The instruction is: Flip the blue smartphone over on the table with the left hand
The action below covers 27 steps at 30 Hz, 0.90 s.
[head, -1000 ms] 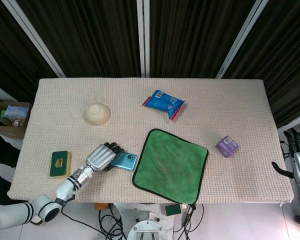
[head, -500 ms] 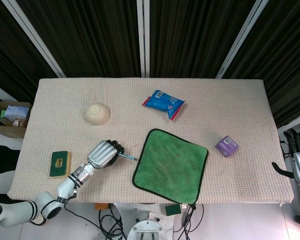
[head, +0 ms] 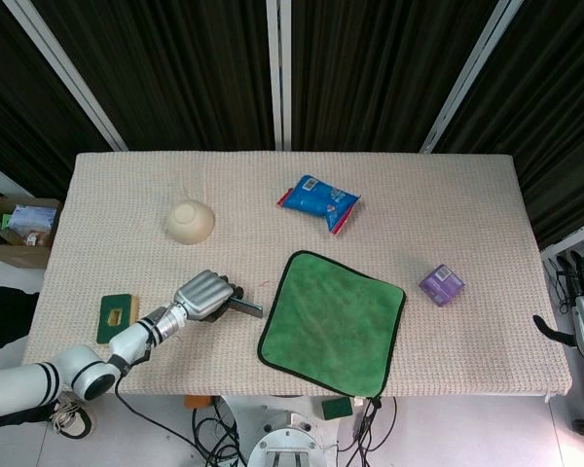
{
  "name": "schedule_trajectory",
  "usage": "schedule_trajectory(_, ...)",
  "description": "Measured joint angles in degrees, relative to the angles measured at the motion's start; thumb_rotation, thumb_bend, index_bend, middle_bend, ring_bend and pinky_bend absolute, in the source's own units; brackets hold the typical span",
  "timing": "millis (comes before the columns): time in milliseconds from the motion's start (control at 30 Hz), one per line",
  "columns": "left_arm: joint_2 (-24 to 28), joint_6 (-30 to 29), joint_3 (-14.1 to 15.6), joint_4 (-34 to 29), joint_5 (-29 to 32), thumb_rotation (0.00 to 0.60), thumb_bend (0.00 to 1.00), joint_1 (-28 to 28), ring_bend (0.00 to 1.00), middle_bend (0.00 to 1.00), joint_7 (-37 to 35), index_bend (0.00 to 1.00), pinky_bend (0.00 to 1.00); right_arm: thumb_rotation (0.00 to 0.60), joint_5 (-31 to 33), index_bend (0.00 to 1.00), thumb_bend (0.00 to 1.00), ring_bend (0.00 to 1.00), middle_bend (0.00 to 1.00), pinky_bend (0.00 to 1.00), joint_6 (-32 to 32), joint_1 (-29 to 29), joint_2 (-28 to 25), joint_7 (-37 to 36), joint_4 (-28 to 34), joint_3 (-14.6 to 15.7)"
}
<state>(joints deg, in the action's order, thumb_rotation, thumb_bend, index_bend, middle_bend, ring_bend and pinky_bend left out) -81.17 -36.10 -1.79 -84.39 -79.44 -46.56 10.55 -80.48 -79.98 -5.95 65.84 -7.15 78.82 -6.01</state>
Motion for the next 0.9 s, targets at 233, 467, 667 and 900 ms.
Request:
schedule_trajectory(233, 3.2, 6.2, -0.1, -2.9, 16.1, 0.600, 0.61, -7.8, 0.08, 0.06, 12.7, 0.00, 0.30, 0.600, 0.4, 0.00, 0.23, 0.00, 0.00, 0.00, 1.0, -0.4, 0.6, -0.2, -0.9, -0.1)
schedule_trajectory(467, 3.2, 0.9, 1.0, -4.9, 25.4, 0.600, 0.60, -11.9, 0.06, 0.04, 20.7, 0.00, 0.27, 0.600, 0.6, 0.00, 0.23, 0.00, 0.00, 0.00, 1.4, -0.6, 0.9, -0.5, -1.5, -0.2)
schedule_trajectory(667, 2.2, -7.1, 1.0, -5.7, 24.0, 0.600, 0.51, -10.9, 0.06, 0.05, 21.0, 0.00, 0.26, 0.600, 0.2, 0.00, 0.23, 0.00, 0.00, 0.00, 0.9, -0.6, 1.0, -0.4, -1.4, -0.2)
schedule_trajectory(900, 0.0, -27.1, 1.6, -3.9, 8.7, 0.600, 0.08, -2.6, 0.06, 0.11, 12.6, 0.04, 0.26, 0.600, -1.2, 0.00, 0.22, 0.00, 0.00, 0.00, -2.1, -0.2, 2.6, -1.3, -3.1, -0.4)
